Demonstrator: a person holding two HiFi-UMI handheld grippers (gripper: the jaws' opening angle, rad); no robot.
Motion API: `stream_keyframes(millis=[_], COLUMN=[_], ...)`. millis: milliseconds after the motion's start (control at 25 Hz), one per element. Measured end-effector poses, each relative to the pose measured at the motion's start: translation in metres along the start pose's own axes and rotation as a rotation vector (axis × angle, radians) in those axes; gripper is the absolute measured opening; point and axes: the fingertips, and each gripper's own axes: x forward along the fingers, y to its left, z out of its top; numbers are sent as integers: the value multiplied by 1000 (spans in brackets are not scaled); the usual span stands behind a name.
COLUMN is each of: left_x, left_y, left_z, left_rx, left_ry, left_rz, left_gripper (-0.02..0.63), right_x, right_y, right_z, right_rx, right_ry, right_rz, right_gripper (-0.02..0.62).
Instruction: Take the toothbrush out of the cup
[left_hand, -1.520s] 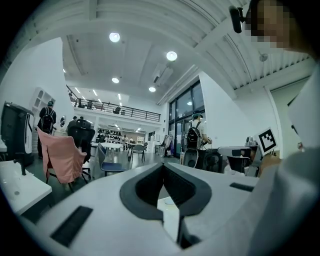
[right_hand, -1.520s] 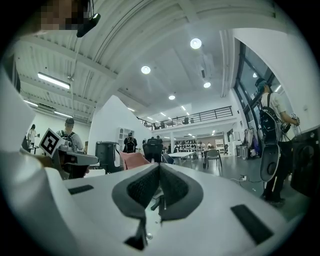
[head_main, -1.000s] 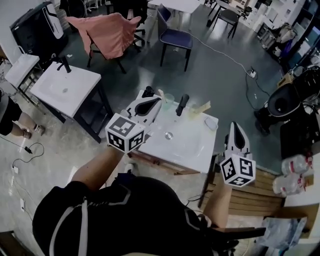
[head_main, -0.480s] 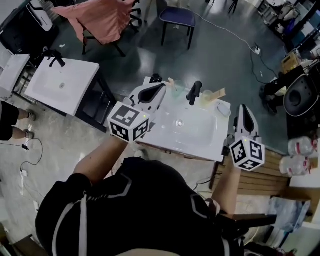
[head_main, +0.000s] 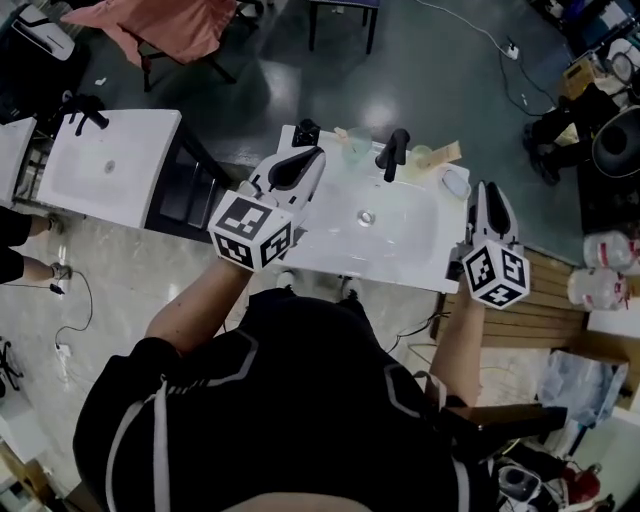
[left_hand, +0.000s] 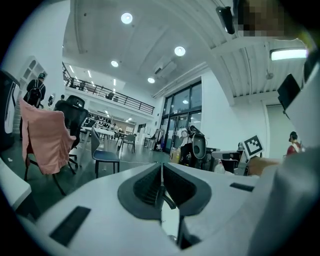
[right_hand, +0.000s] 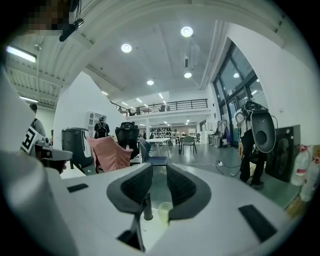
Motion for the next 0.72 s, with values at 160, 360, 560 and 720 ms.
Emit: stream_keyframes(millis=[160, 360, 560, 720], left_x=[7, 3, 0, -10], left_y=[0, 3, -6, -2], left_z=[-22, -43, -58, -75], left_rx=[-46, -84, -99, -110], left_ry=[36, 74, 100, 124], left_rz=[47, 136, 223, 306], left_gripper=[5, 6, 6, 6], right_x=[24, 65, 97, 124], right_y=[-22, -39, -51, -44], right_z=[-31, -85, -133, -166], right_rx=[32, 56, 61, 76], right_ry=[29, 100, 182, 222], right_rz=[3, 25, 81, 127], right_gripper=[147, 201, 224, 227])
